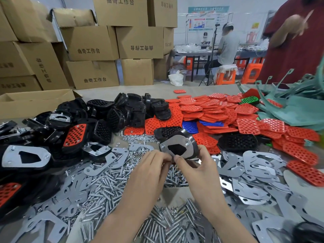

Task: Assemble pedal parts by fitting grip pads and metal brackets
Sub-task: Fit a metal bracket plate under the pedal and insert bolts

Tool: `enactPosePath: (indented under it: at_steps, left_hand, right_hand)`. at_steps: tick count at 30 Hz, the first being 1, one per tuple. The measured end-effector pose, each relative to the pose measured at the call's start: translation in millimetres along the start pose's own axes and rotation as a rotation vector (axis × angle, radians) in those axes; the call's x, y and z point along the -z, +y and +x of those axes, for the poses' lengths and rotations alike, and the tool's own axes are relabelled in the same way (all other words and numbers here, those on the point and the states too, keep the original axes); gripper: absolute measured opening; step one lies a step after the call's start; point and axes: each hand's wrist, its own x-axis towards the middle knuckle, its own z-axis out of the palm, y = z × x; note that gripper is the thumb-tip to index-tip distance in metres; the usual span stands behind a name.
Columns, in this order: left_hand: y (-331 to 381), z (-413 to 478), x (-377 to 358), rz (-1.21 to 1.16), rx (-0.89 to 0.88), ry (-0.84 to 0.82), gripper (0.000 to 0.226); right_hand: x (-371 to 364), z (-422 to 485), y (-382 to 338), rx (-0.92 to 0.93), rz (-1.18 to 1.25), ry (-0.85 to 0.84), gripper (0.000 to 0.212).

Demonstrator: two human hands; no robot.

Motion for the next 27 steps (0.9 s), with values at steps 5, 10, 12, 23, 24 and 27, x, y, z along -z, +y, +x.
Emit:
enactPosePath:
  at_steps: [5,10,12,23,24,27]
  left_hand:
    - [2.3,-0.6,-0.5,-0.189,0.2,0.041,0.028]
    - [-0.2,-3.1,-1.5,-0.094,0.166,0.056,0.023]
    - [0.3,-3.4,-3.5,-0.042,0.11,0.05,0.019]
    - [1.3,-3.2,-5.1,-0.163,0.26,0.047,0.029]
    - [0.8,-3.0,-5.0,-0.179,0.283,0.049,0.03]
    - [1.7,-3.0,-4.3,-0.228,0.331,0.037,0.039]
  right_hand:
    - [-2.3,-0.2,1.2,-0.01,-0.049,0.025,0.017]
    - [-2.7,-1.5,-0.6,-0.028,-0.037,0.011,0.017]
    - [-2.2,-1.7,-0.7,-0.039,-0.03,0.02,0.016]
    - [-3.4,-1.6,-2.4,-0.065,0.01,0.048,0.018]
    - [-3.8,-2.0,-1.5,-0.056,0.024,0.043,0.017]
    - [-4.8,-3.7,-1.9,-0.031,0.044,0.028,0.018]
